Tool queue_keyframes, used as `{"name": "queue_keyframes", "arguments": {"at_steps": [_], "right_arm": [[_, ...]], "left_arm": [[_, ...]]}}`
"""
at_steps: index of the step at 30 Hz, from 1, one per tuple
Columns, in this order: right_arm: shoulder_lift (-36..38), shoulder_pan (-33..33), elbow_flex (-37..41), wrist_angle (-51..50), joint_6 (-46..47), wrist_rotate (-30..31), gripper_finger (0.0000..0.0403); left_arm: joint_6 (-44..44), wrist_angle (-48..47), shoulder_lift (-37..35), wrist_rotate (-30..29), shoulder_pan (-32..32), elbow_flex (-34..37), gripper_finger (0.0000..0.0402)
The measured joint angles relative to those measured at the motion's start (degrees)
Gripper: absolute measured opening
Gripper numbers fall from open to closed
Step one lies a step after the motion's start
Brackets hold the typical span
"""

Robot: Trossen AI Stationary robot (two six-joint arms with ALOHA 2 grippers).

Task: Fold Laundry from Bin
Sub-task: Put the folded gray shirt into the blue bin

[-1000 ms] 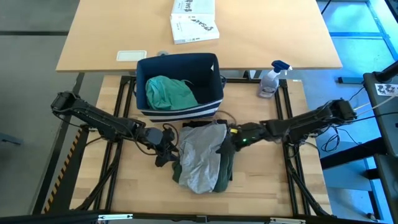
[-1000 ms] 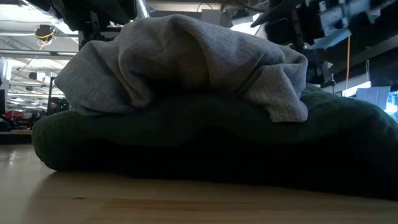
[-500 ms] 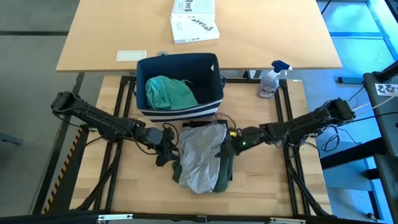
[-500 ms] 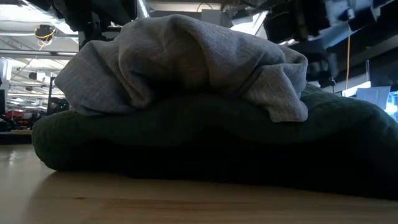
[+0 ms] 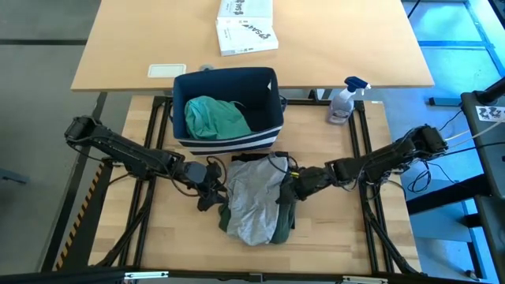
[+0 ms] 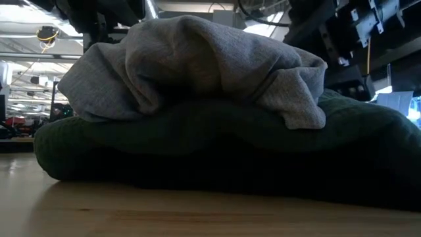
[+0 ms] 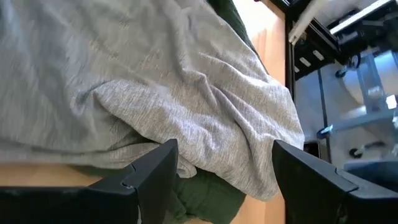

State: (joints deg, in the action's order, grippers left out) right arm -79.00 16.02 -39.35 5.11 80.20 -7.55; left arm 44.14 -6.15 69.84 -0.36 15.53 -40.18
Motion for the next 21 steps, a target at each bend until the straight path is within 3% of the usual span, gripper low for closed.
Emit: {"name": "queue_keyframes", "arguments": {"at_steps": [3,7,14,21], "right_arm": [[0.44,0.07,0.00,1.11,-3.77,-0.65,0.0262],[1.63,0.15,-1.28,1.04,-9.67,1.92,0.0262],[1.53,0.08,-3.33,0.75,-14.78,3.99,0.0262],[1.45,-0.44,-4.04,-4.93,-17.66,6.37,0.0262]], "left_arm": [[-6.55,0.81,0.00,1.09,0.99,0.00,0.0252],[-21.89,0.80,0.00,0.20,5.13,0.00,0.0252],[-39.45,1.19,1.29,-10.09,13.56,-0.22,0.0252],[-57.50,3.50,12.85,-20.22,21.40,-7.43,0.0252]]}}
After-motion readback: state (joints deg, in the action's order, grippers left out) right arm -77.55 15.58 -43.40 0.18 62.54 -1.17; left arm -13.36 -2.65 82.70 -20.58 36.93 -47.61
